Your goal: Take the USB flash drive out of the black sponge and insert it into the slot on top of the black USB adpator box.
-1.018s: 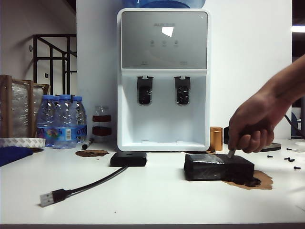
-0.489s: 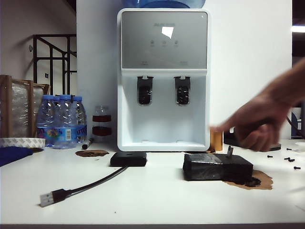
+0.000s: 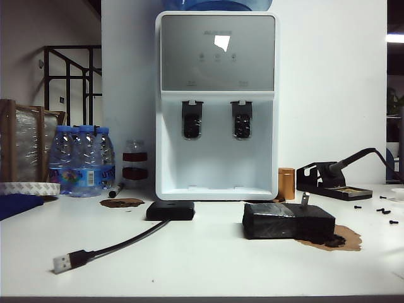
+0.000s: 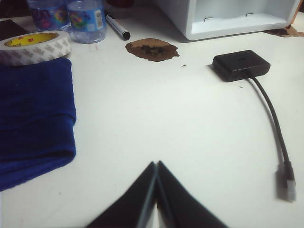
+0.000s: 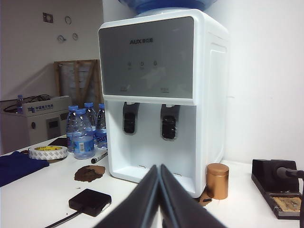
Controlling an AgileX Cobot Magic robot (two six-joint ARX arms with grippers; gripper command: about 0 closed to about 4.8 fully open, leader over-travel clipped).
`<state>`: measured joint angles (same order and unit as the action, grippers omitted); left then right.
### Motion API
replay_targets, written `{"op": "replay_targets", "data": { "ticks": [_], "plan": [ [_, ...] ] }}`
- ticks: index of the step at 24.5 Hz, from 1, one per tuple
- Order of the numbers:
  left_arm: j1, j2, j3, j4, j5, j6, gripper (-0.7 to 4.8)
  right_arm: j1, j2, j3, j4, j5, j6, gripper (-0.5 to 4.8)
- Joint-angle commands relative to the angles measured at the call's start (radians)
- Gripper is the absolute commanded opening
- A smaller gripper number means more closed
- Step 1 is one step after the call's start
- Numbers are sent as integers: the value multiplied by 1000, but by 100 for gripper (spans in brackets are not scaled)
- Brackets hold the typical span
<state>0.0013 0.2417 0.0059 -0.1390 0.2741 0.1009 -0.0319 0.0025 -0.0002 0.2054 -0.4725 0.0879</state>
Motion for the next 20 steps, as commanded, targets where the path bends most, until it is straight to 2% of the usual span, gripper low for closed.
{"op": "replay_targets", "data": {
  "ticks": [1,11,14,20],
  "plan": [
    [1,1,-1,5,1,0,-4,-1,0,-4,11,-2,5,-1],
    [0,1,-1,5,2,0,-4,-1,0,-4,11,-2,5,-1],
    [-52,1,-1,5,-20,0,-4,-1,0,-4,11,-1,5,-1],
    [-61,1,-1,5,-22,0,-4,-1,0,-4,11,-2,5,-1]
  ]
}}
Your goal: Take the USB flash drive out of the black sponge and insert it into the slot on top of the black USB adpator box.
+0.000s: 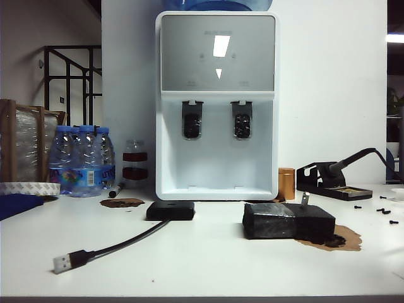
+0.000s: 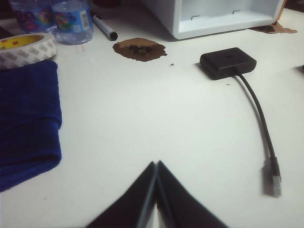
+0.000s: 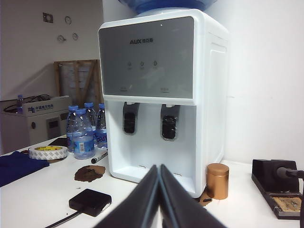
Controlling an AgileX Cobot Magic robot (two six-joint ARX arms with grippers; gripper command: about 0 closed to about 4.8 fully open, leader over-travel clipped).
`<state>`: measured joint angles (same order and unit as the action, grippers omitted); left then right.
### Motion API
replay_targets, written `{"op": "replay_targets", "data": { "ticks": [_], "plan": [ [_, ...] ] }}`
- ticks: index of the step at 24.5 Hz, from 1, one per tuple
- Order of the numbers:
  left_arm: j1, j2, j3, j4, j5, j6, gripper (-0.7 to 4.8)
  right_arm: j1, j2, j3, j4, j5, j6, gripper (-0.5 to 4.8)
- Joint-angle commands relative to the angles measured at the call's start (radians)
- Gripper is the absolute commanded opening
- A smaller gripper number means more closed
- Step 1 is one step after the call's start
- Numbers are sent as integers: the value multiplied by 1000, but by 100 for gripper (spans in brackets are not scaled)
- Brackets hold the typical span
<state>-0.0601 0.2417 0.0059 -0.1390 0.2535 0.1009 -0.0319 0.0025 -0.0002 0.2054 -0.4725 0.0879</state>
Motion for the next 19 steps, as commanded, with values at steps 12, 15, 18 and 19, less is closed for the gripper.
{"op": "replay_targets", "data": {
  "ticks": [12,15,18,19],
  "plan": [
    [1,1,-1,5,-2,0,-4,-52,0,-4,11,-3,5,-1],
    [1,1,-1,5,-1,0,-4,-90,0,-4,11,-2,5,-1],
    [1,1,-1,5,-2,0,-4,-101,0,-4,11,-1,5,-1],
    [1,1,-1,5,-1,0,-4,-101,0,-4,11,-2,5,-1]
  ]
}}
